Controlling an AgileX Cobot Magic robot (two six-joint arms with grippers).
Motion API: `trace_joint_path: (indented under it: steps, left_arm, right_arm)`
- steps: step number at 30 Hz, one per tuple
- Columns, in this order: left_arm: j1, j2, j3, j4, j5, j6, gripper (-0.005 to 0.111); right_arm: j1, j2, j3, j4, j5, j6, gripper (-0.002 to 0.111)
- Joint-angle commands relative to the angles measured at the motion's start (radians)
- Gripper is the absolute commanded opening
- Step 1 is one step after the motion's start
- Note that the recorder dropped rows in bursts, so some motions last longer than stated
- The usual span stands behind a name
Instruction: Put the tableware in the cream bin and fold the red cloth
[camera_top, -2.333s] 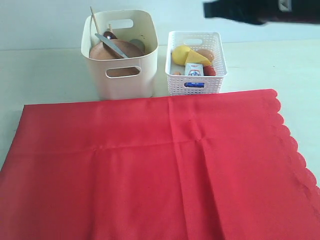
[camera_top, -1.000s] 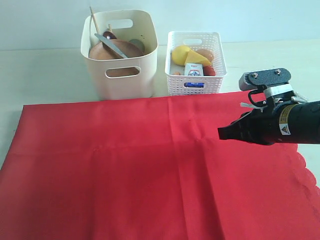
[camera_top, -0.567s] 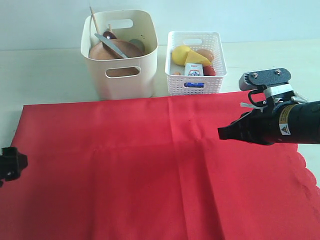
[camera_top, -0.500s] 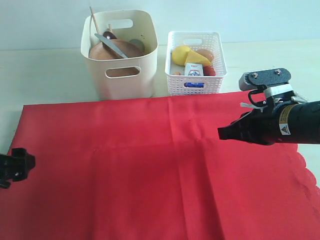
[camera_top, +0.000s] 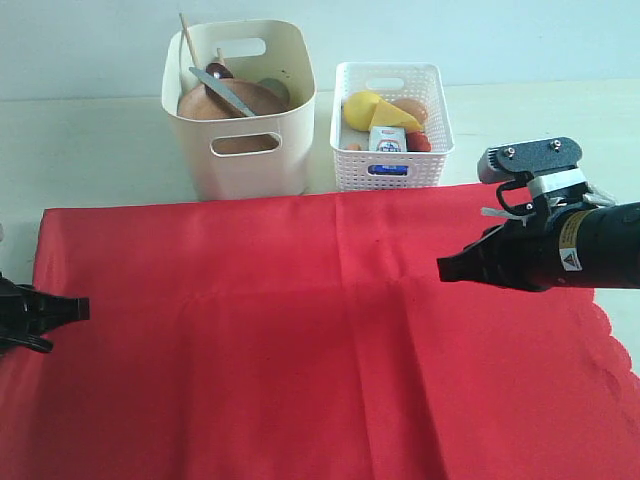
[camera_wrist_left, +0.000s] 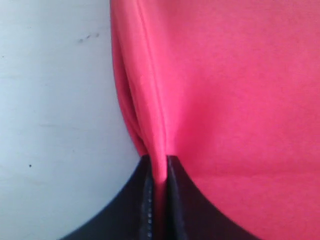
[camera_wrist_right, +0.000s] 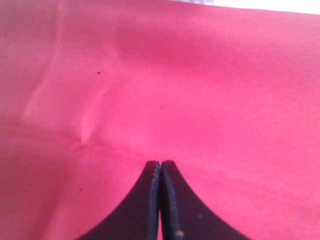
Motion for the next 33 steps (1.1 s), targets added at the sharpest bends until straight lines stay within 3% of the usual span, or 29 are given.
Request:
trace_joint_path:
  steps: [1, 5, 7, 10, 12, 13, 15, 16, 20, 28, 31, 33]
  left_arm:
    - [0.006, -0.075, -0.012, -0.003, 0.190, 0.046, 0.000]
    - [0.040, -0.226, -0.106, -0.003, 0.434, 0.073, 0.000]
    - [0.059, -0.361, -0.213, -0.003, 0.649, 0.127, 0.000]
    - [0.047, -0.557, -0.378, 0.004, 0.877, 0.127, 0.000]
    - [0.019, -0.613, -0.442, -0.004, 0.954, 0.127, 0.000]
    - [-0.007, -0.639, -0.471, -0.007, 1.004, 0.131, 0.000]
    - [-0.131, -0.661, -0.527, -0.019, 1.046, 0.131, 0.000]
    - [-0.222, -0.646, -0.537, -0.022, 1.030, 0.119, 0.000]
    - [-0.466, -0.489, -0.543, -0.021, 0.869, 0.043, 0.000]
    - [-0.669, -0.172, -0.767, -0.021, 0.841, -0.008, 0.000]
    - [-0.793, 0.008, -0.956, -0.021, 0.899, -0.041, 0.000]
    - [-0.823, 0.114, -1.041, -0.028, 0.890, -0.108, 0.000]
  right_arm:
    - [-0.003, 0.009, 0.005, -0.007, 0.016, -0.011, 0.000]
    - [-0.003, 0.033, 0.005, -0.007, 0.000, -0.008, 0.000]
    - [-0.003, 0.031, 0.005, -0.007, -0.024, -0.008, 0.000]
    - [-0.003, 0.033, 0.005, -0.007, -0.036, -0.011, 0.000]
    - [-0.003, 0.033, 0.005, -0.007, -0.039, -0.011, 0.000]
    - [-0.003, 0.033, 0.005, -0.007, -0.055, -0.011, 0.000]
    - [-0.003, 0.026, 0.005, -0.007, -0.064, -0.016, 0.000]
    - [-0.003, 0.002, 0.005, -0.021, -0.042, -0.018, 0.000]
    - [-0.003, -0.219, 0.005, -0.045, 0.159, -0.027, 0.000]
    - [-0.003, -0.521, 0.027, -0.003, 0.294, -0.025, 0.000]
    - [-0.003, -0.555, 0.068, -0.003, 0.253, -0.025, 0.000]
    - [-0.003, -0.550, 0.069, -0.003, 0.257, -0.025, 0.000]
